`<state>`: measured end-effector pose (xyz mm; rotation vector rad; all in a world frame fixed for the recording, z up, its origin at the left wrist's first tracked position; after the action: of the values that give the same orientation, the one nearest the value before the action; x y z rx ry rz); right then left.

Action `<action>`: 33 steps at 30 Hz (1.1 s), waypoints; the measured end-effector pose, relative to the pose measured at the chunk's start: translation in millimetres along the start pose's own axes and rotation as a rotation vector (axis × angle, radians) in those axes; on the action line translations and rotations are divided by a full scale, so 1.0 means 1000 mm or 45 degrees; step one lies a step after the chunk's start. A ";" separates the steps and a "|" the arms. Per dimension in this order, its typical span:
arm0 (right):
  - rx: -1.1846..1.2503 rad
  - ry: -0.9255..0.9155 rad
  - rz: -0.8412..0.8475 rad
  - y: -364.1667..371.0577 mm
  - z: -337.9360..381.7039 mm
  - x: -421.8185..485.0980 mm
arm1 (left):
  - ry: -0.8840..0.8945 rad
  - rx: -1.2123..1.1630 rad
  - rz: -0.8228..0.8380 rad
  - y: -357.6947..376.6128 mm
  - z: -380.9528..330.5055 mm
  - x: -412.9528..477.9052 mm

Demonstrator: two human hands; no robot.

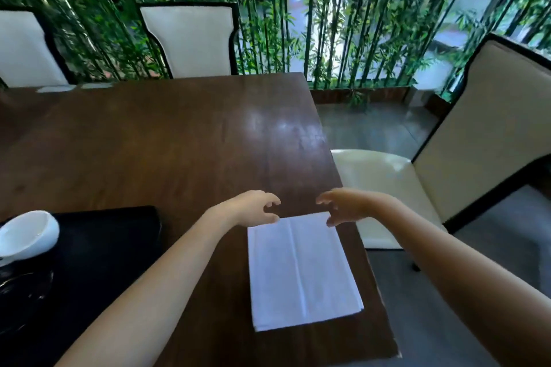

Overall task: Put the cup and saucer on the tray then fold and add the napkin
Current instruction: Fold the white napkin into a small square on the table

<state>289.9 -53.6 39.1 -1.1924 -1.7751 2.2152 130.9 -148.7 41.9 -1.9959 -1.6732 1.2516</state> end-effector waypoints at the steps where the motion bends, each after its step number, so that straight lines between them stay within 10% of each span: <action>1: 0.014 -0.003 -0.003 0.009 -0.004 -0.003 | 0.008 -0.009 -0.002 0.007 -0.001 0.002; 23: 0.040 -0.237 -0.188 0.165 0.021 -0.063 | 0.235 0.177 -0.194 0.169 0.038 -0.070; 33: -0.321 -0.287 -0.735 0.161 0.030 -0.086 | 0.526 0.498 -0.541 0.181 0.032 -0.106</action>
<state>397.2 -173.8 -52.6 -0.3699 -2.1790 1.8736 233.5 -310.0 -51.2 -1.4456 -1.4150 0.8591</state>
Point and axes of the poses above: each hand's wrist, its own x-axis towards the middle knuckle, its own y-axis out of the palm, z = x × y, the point moved 6 cm from there along x, towards the middle knuckle, and after that the axes turned 14 degrees about -x, right-handed, at the moved point
